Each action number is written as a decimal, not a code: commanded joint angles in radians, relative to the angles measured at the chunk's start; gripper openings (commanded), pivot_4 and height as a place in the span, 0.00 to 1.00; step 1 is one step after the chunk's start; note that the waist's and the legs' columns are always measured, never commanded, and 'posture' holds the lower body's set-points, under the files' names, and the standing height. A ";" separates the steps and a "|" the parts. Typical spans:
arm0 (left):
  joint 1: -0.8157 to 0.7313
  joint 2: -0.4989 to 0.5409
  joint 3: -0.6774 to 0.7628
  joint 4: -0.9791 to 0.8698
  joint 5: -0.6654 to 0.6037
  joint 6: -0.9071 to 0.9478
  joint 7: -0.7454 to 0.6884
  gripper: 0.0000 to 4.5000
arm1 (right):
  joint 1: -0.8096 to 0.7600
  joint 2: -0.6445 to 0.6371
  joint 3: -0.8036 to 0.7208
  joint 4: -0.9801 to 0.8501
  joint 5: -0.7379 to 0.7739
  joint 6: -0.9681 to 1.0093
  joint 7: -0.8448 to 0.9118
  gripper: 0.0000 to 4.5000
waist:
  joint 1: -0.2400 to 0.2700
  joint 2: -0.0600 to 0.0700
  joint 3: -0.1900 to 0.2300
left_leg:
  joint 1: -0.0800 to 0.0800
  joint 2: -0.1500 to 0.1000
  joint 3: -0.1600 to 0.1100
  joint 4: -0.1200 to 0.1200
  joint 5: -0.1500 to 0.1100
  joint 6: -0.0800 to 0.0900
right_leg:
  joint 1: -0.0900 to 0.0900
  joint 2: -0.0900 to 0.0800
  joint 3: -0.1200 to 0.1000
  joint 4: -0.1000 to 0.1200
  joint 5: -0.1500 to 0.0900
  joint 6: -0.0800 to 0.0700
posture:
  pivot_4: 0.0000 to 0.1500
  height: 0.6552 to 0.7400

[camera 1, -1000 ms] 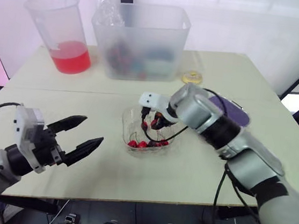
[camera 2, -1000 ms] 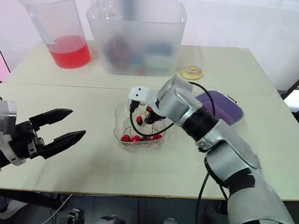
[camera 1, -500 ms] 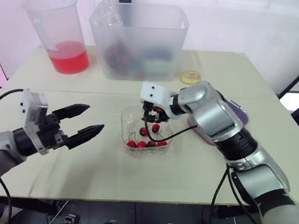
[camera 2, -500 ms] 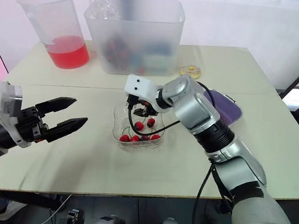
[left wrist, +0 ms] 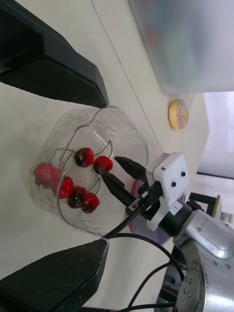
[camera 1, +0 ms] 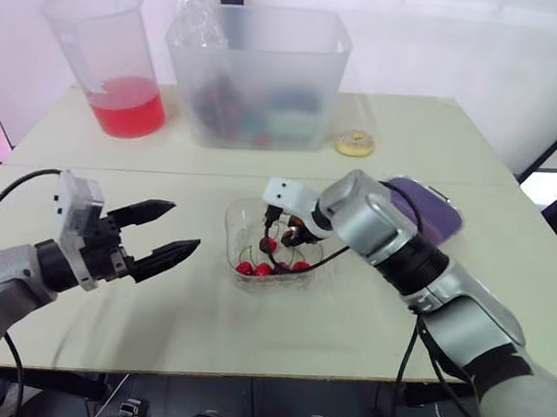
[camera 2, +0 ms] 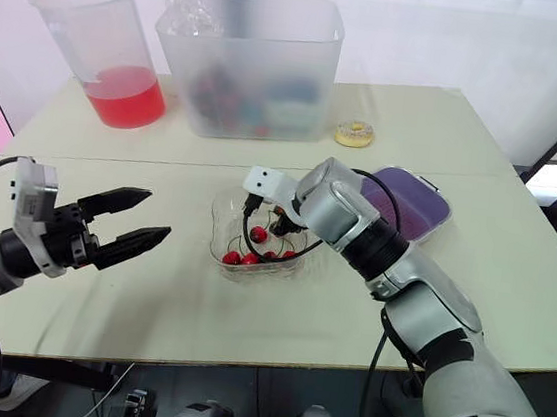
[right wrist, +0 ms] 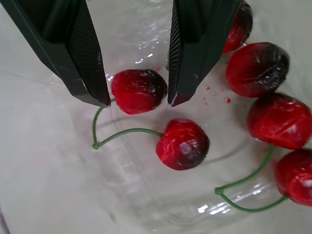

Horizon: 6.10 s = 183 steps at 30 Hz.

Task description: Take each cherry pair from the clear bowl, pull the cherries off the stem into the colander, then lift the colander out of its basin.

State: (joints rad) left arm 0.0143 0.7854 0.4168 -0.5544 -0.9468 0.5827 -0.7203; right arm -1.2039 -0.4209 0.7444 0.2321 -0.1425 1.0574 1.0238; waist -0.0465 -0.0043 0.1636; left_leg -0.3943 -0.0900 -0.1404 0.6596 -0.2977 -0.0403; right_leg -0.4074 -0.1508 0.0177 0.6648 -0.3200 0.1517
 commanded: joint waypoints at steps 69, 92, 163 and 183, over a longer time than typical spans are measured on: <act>-0.029 -0.071 -0.071 -0.050 0.103 -0.038 0.005 1.00 | -0.098 0.090 0.104 0.102 -0.209 -0.118 0.146 0.65 | 0.000 0.000 0.000 | 0.000 0.000 0.000 0.001 0.000 0.000 | 0.000 0.000 0.000 0.000 0.000 0.000 | 1.00 1.00; -0.046 -0.065 -0.072 -0.041 0.105 -0.033 0.004 1.00 | -0.082 0.096 0.102 0.092 -0.210 -0.110 0.176 0.10 | 0.000 0.000 0.000 | 0.000 0.000 0.000 0.000 0.000 0.000 | 0.000 0.000 0.000 0.000 0.000 0.000 | 1.00 1.00; -0.849 -0.250 -0.086 0.478 -0.547 0.419 0.728 0.24 | 0.238 0.035 -0.377 -0.257 -0.441 -1.178 -0.540 0.09 | -0.024 -0.003 -0.001 | 0.001 -0.002 0.000 0.004 0.001 -0.001 | 0.000 0.001 -0.001 0.005 0.000 0.000 | 1.00 1.00; -0.867 -0.246 -0.082 0.511 -0.522 0.411 0.676 0.00 | 0.271 0.032 -0.407 -0.305 -0.326 -1.178 -0.445 0.56 | -0.023 -0.003 -0.001 | 0.001 -0.001 0.000 0.004 0.001 -0.001 | 0.000 0.001 -0.001 0.005 0.000 0.000 | 1.00 1.00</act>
State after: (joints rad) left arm -0.8286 0.5284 0.3069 -0.0312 -1.4650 1.0060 -0.0262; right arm -0.9309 -0.3802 0.3699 -0.0247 -0.4909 -0.1128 0.5694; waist -0.0695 -0.0077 0.1628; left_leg -0.3937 -0.0912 -0.1407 0.6636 -0.2970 -0.0412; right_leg -0.4075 -0.1501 0.0170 0.6704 -0.3199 0.1521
